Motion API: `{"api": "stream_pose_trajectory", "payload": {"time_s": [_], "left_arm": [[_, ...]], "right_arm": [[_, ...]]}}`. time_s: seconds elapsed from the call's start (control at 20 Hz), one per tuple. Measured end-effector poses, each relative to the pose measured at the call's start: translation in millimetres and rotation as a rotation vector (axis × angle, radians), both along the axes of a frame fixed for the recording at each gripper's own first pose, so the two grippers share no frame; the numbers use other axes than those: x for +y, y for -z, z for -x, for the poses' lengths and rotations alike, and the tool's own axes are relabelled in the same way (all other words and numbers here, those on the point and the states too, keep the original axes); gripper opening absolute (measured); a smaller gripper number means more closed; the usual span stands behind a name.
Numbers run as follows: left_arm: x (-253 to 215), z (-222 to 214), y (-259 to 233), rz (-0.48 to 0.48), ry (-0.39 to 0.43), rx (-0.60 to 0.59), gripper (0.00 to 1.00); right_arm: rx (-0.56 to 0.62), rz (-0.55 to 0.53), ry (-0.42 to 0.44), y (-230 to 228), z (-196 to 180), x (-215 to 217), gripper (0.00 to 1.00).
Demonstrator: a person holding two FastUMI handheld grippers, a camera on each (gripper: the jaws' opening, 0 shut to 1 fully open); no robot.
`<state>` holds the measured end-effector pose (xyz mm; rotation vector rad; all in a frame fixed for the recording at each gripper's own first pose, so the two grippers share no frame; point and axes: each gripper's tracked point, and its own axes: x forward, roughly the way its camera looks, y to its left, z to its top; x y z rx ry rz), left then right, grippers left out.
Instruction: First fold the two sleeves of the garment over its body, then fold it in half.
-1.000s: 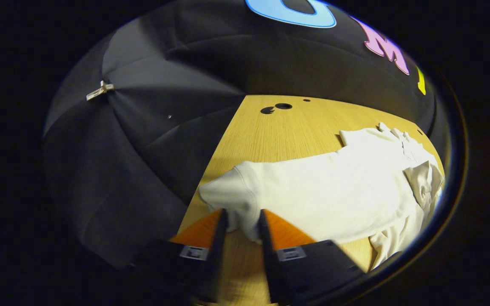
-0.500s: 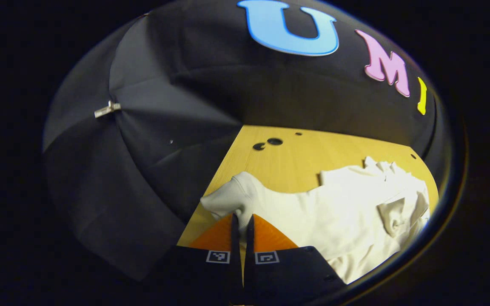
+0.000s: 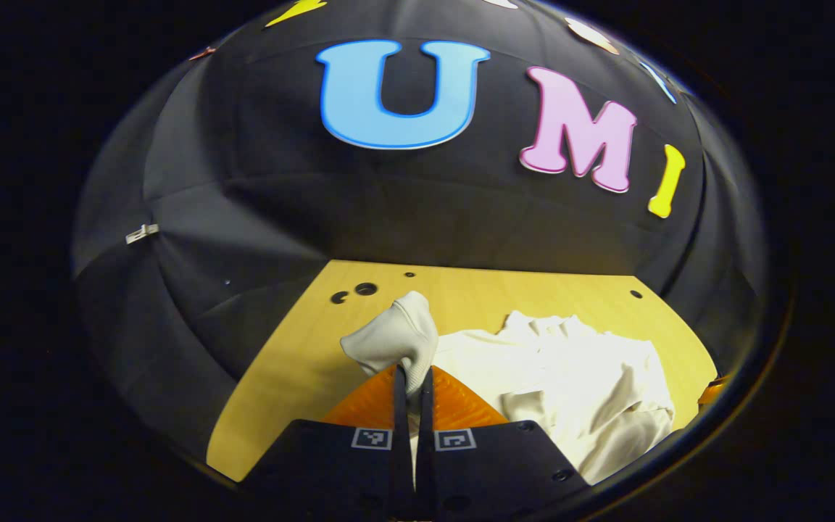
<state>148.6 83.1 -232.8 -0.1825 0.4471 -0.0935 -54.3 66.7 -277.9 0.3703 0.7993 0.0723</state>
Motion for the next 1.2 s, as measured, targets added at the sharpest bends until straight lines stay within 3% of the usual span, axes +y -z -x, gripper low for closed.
{"api": "stream_pose_trajectory", "payload": {"time_s": [0.45, 1.05, 1.2], "left_arm": [[-139, -9, 10, -0.026, 0.128, 0.042, 0.07], [-250, -13, 89, -0.134, 0.216, 0.146, 0.07], [-264, -9, 112, -0.131, 0.232, 0.206, 0.16]], "right_arm": [[0.047, -0.022, 0.059, 26, 11, -60, 0.70], [0.104, -0.033, 0.007, 55, -1, -112, 0.71], [0.110, -0.040, 0.003, 59, -7, -125, 0.71]]}}
